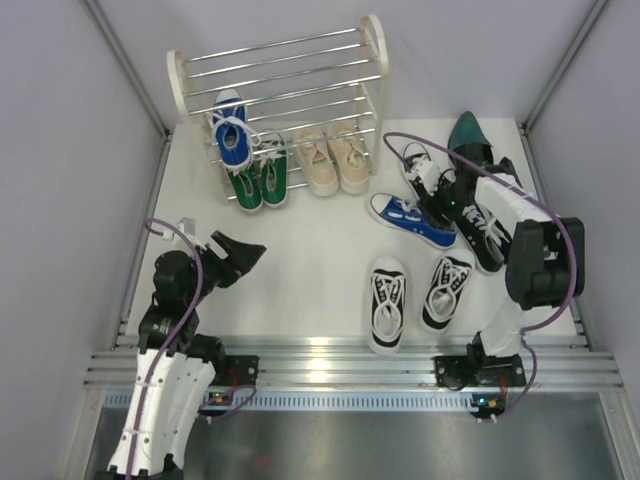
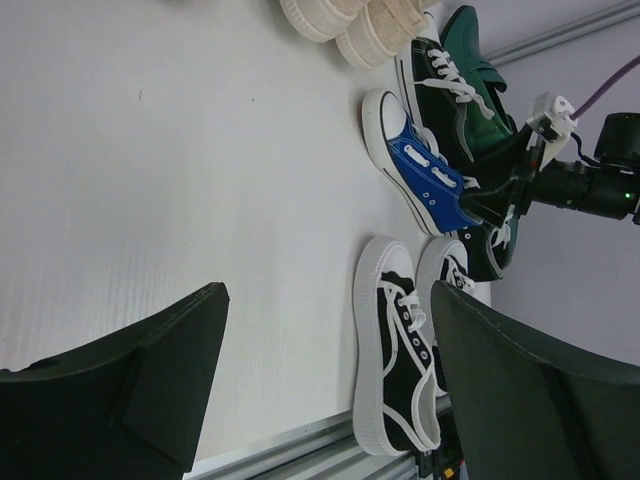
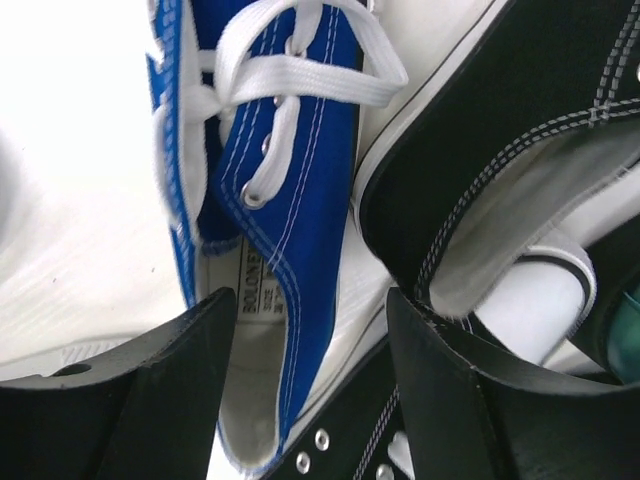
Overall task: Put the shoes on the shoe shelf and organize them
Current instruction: Pick up the shoe at the center of the board.
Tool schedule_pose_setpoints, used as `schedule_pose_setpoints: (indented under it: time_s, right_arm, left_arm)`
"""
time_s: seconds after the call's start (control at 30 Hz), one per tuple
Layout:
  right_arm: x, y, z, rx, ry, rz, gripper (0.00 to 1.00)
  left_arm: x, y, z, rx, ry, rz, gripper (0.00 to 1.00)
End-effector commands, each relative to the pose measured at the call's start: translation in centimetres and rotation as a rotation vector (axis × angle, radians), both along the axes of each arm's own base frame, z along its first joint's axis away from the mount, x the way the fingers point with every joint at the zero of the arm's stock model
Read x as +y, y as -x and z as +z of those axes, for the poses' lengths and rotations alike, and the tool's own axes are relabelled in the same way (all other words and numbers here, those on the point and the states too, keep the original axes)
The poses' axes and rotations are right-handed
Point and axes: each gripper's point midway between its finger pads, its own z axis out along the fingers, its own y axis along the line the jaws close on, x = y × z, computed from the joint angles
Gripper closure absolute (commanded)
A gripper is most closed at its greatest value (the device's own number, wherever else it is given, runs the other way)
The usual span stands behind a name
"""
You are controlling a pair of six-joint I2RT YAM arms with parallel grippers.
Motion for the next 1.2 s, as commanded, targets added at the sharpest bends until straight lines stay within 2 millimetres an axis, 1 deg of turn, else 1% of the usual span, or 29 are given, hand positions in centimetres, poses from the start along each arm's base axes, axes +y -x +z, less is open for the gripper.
schedule_pose_setpoints:
  time_s: [0.0, 0.07, 0.1, 0.17, 0.2, 0.23, 0.27, 0.3, 0.33, 0.5, 0.53, 0.6, 0.63, 0.67, 0.7, 0.73, 0.77, 0.8, 0.83, 0.87, 0.9, 0.93, 0.97, 1.0, 1.03, 1.07, 1.1, 1.13, 1.17]
  right_arm:
    - [0.9, -2.4, -0.8, -0.023, -0.032, -0.032, 0.38]
    - [1.4, -2.7, -1.7, -0.011, -0.035, -0.034, 0.43]
    - [1.8, -3.1, -1.7, -0.026, -0.041, -0.04, 0.44]
    - [2.3, -3.4, -1.7, -0.032, -0.059, -0.047, 0.51]
    - [2.6, -3.6, -1.4, -0.036, -0.076, -0.066, 0.57]
    - [2.7, -3.9, -1.1, -0.043, -0.088, -0.079, 0.73]
    - [2.8, -4.0, -0.8, -0.044, -0.098, -0.093, 0.82]
    - [3.4, -4.0, 0.1, -0.046, -0.135, -0.112, 0.97]
    - [3.6, -4.0, 0.6, -0.047, -0.159, -0.124, 1.0]
    - [6.1, -3.0, 4.5, -0.016, -0.367, -0.23, 1.0]
    - [6.5, -2.8, 6.0, -0.028, -0.404, -0.24, 1.0]
    - [7.4, -2.3, 8.3, -0.012, -0.499, -0.296, 1.0]
    - [7.6, -2.2, 8.9, -0.007, -0.523, -0.318, 1.0]
    - [7.7, -2.0, 9.5, -0.001, -0.543, -0.339, 1.0]
    - [7.5, -2.1, 10.1, 0.009, -0.557, -0.411, 1.0]
    - [7.3, -2.0, 10.8, 0.0, -0.563, -0.448, 1.0]
    - [7.1, -2.2, 11.4, -0.007, -0.565, -0.481, 1.0]
    - [6.7, -1.9, 11.9, -0.006, -0.559, -0.535, 1.0]
    - [6.2, -2.0, 12.2, -0.023, -0.55, -0.56, 1.0]
    - [5.7, -1.9, 12.3, -0.015, -0.557, -0.653, 1.0]
    - [5.5, -1.6, 13.1, -0.032, -0.564, -0.664, 1.0]
    - [5.4, -1.3, 13.4, -0.038, -0.566, -0.674, 1.0]
    - [5.2, -1.1, 13.6, -0.042, -0.567, -0.689, 1.0]
    - [5.2, -0.6, 13.9, -0.049, -0.571, -0.705, 1.0]
    - [5.3, -0.4, 14.0, -0.051, -0.572, -0.707, 1.0]
    - [5.2, -0.2, 14.0, -0.05, -0.572, -0.722, 1.0]
    - [5.4, 0.2, 14.5, -0.061, -0.58, -0.72, 1.0]
    - [5.4, 0.3, 14.5, -0.066, -0.582, -0.725, 1.0]
    - [5.3, 0.4, 14.4, -0.067, -0.58, -0.728, 1.0]
  left_arm:
    - [-0.6, -0.5, 1.4, -0.047, 0.04, -0.028, 0.13]
    - [-0.9, -0.4, 1.5, -0.044, 0.046, -0.04, 0.13]
    - [-1.1, -0.3, 1.5, -0.039, 0.057, -0.051, 0.13]
    - [-1.3, -0.3, 1.1, -0.004, 0.094, -0.05, 0.13]
    - [-1.6, -0.2, 1.1, 0.008, 0.113, -0.058, 0.13]
    - [-1.8, -0.3, 1.0, 0.02, 0.13, -0.06, 0.13]
    - [-2.0, -0.3, 0.8, 0.043, 0.162, -0.057, 0.13]
    - [-2.2, -0.3, 0.5, 0.062, 0.183, -0.064, 0.14]
    - [-2.3, -0.5, 0.5, 0.067, 0.197, -0.064, 0.14]
    - [-3.2, -1.2, 0.4, 0.109, 0.221, -0.082, 0.14]
    - [-3.2, -1.6, 0.7, 0.103, 0.22, -0.074, 0.14]
    - [-4.2, -2.4, 1.0, 0.095, 0.218, -0.094, 0.14]
    - [-4.6, -2.8, 1.7, 0.079, 0.212, -0.098, 0.14]
    - [-6.0, -3.5, 1.6, 0.071, 0.191, -0.114, 0.14]
    - [-7.1, -3.8, 1.9, 0.06, 0.179, -0.135, 0.14]
    - [-9.9, -3.3, 1.8, 0.071, 0.162, -0.215, 0.14]
    - [-11.1, -4.0, 2.7, 0.03, 0.158, -0.213, 0.14]
    - [-12.6, -4.0, 3.0, 0.019, 0.159, -0.244, 0.14]
    - [-14.8, -3.0, 3.1, 0.025, 0.156, -0.307, 0.14]
    - [-16.2, -3.9, 3.2, 0.032, 0.141, -0.315, 0.14]
    - [-17.4, -4.0, 3.6, 0.019, 0.14, -0.334, 0.14]
    - [-19.0, -3.8, 3.1, 0.029, 0.12, -0.371, 0.15]
    - [-20.0, -4.0, 4.4, -0.001, 0.131, -0.385, 0.16]
    - [-20.7, -4.5, 5.1, -0.026, 0.131, -0.38, 0.16]
    - [-21.8, -4.4, 4.6, -0.021, 0.114, -0.396, 0.16]
    - [-22.5, -4.7, 6.2, -0.05, 0.124, -0.397, 0.16]
    - [-23.0, -5.0, 6.4, -0.059, 0.115, -0.393, 0.16]
    - [-23.7, -5.2, 5.7, -0.048, 0.094, -0.397, 0.16]
    - [-24.3, -5.5, 6.0, -0.053, 0.094, -0.394, 0.16]
